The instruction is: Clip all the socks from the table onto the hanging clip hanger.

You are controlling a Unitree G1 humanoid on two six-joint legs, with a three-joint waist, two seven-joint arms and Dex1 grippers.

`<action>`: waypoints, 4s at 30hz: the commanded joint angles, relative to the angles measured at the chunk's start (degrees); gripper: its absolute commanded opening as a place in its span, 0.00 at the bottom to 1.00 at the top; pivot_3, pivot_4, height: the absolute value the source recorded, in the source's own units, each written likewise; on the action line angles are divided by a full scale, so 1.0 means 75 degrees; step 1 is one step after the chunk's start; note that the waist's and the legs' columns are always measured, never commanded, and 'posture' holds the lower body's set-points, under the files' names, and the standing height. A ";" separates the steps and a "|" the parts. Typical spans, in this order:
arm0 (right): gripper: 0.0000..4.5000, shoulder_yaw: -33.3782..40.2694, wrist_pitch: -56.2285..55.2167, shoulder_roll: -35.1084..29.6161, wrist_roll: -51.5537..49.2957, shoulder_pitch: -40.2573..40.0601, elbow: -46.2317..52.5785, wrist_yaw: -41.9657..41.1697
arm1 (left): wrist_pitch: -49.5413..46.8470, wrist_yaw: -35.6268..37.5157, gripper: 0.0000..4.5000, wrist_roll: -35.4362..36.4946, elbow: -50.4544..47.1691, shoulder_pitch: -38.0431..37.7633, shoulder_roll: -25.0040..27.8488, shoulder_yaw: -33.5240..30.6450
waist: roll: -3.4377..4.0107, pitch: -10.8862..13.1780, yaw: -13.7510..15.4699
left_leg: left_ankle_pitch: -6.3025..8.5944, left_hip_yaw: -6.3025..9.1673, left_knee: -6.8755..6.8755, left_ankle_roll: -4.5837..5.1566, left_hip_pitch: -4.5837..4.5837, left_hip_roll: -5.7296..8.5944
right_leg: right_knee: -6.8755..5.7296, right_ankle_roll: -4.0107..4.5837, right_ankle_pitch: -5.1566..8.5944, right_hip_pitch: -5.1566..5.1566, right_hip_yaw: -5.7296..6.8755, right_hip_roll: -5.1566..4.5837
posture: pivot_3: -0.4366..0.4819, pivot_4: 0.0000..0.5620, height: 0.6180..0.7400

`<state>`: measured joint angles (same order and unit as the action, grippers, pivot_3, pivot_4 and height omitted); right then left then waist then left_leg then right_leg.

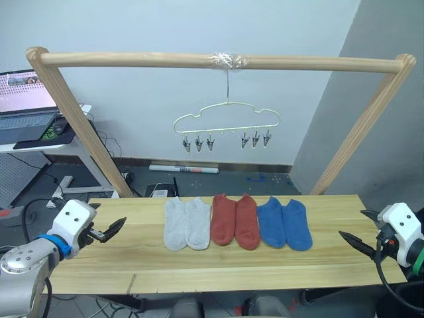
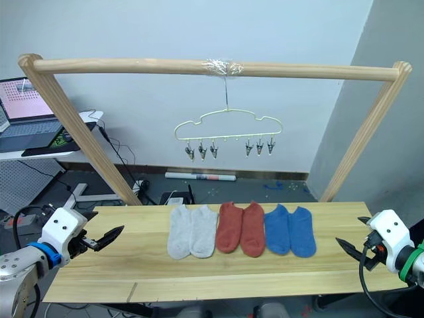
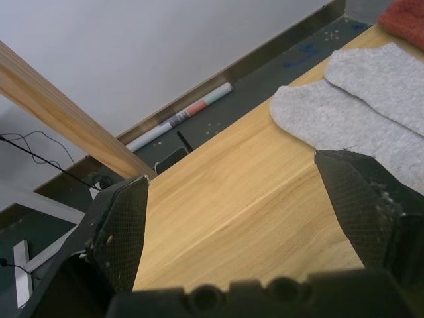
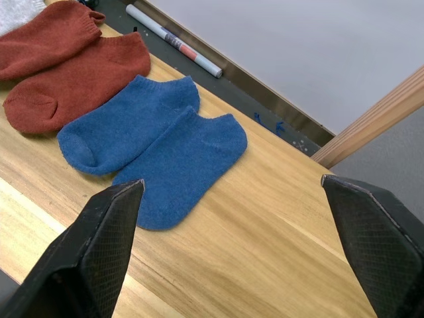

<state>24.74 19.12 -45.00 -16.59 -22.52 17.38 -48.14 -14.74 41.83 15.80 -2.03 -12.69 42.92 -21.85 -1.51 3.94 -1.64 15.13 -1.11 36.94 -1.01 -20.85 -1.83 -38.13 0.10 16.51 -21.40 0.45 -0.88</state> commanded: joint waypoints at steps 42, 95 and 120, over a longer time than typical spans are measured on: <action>1.00 -0.0597 0.1427 0.0528 -0.1084 0.1290 0.2733 0.1079 | -0.0744 -0.2489 0.99 0.0362 -0.1493 0.2010 -0.2751 0.0849 | -0.0068 0.0652 -0.0074 | -0.0006 -0.0083 0.0013 0.0009 0.0009 0.0007 | -0.0061 -0.0023 -0.0012 -0.0020 -0.0111 0.0007 | 0.29 0.35 1.00; 1.00 -0.3378 0.1905 0.1646 -0.2083 0.5212 0.2595 0.1475 | 0.1329 -0.4811 0.60 -0.0508 0.0465 0.5471 -0.4635 0.1657 | -0.0142 0.1469 -0.0449 | -0.0004 -0.0075 0.0027 0.0006 -0.0226 0.0017 | -0.0063 -0.0055 -0.0049 -0.0253 -0.0104 -0.0004 | 0.24 0.53 1.00; 1.00 -0.3281 0.1907 0.1561 -0.2076 0.4887 0.2593 0.1523 | 0.1210 -0.5073 0.06 -0.0832 0.0158 0.5432 -0.4526 0.1719 | -0.0143 0.1600 -0.0440 | -0.0005 -0.0070 0.0026 0.0003 -0.0231 0.0018 | -0.0062 -0.0056 -0.0049 -0.0255 -0.0094 -0.0009 | 0.26 0.53 1.00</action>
<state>-1.15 34.27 -32.73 -32.12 14.90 35.06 -36.60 -6.24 4.11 10.23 2.48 27.88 8.50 -9.21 -2.58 15.94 -4.94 15.09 -1.62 37.13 -0.99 -22.59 -1.70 -38.58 -0.33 16.14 -23.31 -0.23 -0.95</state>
